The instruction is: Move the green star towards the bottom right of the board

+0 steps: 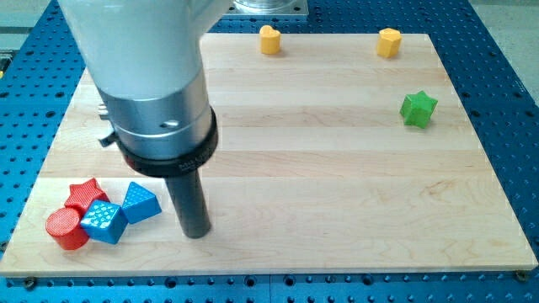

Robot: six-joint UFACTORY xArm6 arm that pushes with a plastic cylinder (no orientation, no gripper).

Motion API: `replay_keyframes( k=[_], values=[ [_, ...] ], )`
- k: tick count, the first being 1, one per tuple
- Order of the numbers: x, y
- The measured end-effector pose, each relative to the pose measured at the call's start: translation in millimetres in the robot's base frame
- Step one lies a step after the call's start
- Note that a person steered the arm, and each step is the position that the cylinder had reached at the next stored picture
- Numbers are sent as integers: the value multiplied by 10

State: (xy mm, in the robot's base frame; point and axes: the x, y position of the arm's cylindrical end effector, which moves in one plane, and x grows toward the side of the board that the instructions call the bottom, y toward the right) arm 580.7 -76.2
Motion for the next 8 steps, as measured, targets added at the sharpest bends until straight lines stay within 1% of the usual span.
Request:
replay_keyframes(
  k=[1,2,3,4,5,6,7,8],
  values=[
    [-18,558],
    [-18,876],
    [7,1375],
    [-12,2236],
    [-709,2394],
    [-1544,2367],
    [-2270,2670],
    [-2223,3197]
  ],
)
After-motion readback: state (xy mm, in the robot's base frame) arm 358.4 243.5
